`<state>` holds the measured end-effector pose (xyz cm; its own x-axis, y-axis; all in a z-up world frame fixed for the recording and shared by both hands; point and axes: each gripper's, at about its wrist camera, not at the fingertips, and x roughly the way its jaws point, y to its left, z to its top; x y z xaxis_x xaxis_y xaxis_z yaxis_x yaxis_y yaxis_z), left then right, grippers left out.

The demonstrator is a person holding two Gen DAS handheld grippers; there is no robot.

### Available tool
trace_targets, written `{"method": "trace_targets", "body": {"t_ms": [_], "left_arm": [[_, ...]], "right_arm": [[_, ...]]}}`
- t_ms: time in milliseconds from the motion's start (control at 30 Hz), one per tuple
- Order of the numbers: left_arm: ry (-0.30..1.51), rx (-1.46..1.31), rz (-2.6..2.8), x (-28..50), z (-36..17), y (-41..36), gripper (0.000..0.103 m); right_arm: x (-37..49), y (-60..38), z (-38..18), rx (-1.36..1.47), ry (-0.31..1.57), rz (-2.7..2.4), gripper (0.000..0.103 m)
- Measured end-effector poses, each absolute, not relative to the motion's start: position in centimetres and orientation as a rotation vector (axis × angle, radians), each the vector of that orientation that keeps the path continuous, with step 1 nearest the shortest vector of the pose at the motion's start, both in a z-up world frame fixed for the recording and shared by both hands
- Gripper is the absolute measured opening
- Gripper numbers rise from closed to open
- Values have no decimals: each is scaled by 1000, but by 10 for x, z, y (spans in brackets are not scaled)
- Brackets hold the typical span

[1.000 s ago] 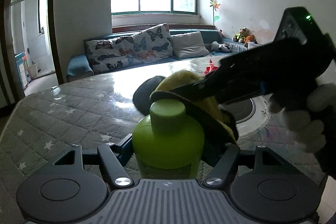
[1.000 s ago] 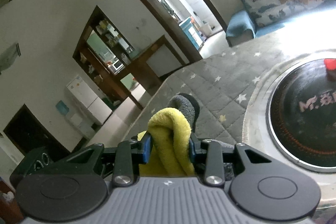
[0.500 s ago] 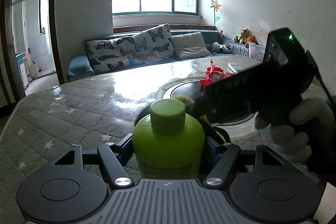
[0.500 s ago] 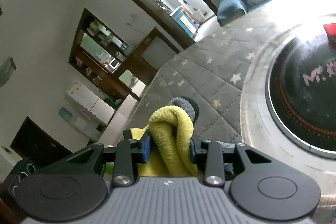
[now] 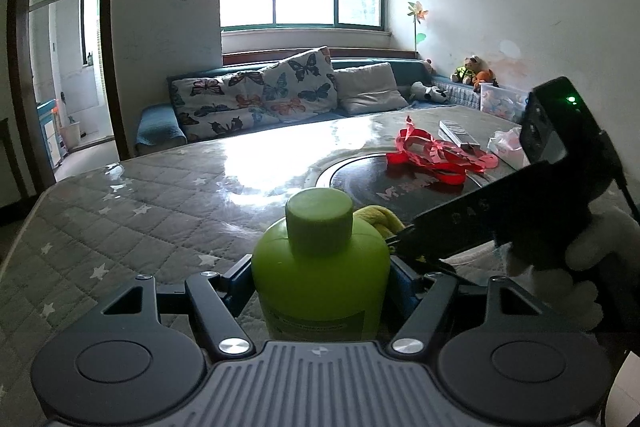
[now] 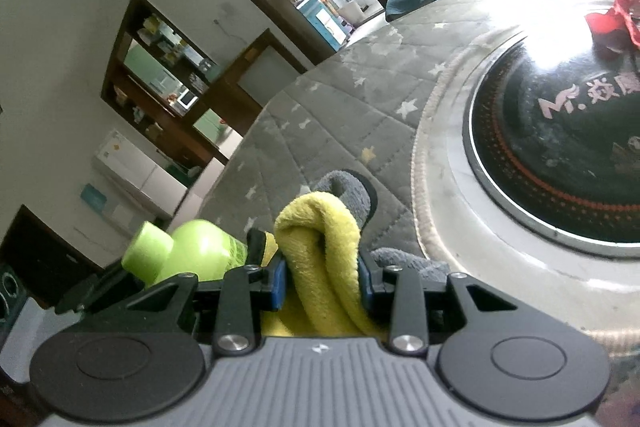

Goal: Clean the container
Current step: 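Keep rubbing the cloth over the bottle cap with the right gripper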

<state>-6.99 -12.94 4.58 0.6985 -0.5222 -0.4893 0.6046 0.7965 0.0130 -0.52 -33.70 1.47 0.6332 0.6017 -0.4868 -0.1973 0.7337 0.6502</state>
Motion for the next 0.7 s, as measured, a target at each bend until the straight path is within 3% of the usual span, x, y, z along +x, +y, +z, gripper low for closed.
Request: {"method": "trace_targets", "body": {"t_ms": [167, 700], "left_arm": [[488, 180, -621, -73, 47, -129, 72], [483, 191, -609, -75, 47, -129, 73]], "right_arm": [[-41, -353, 2, 592, 762, 480, 35], [-37, -347, 47, 589, 646, 567, 35]]}}
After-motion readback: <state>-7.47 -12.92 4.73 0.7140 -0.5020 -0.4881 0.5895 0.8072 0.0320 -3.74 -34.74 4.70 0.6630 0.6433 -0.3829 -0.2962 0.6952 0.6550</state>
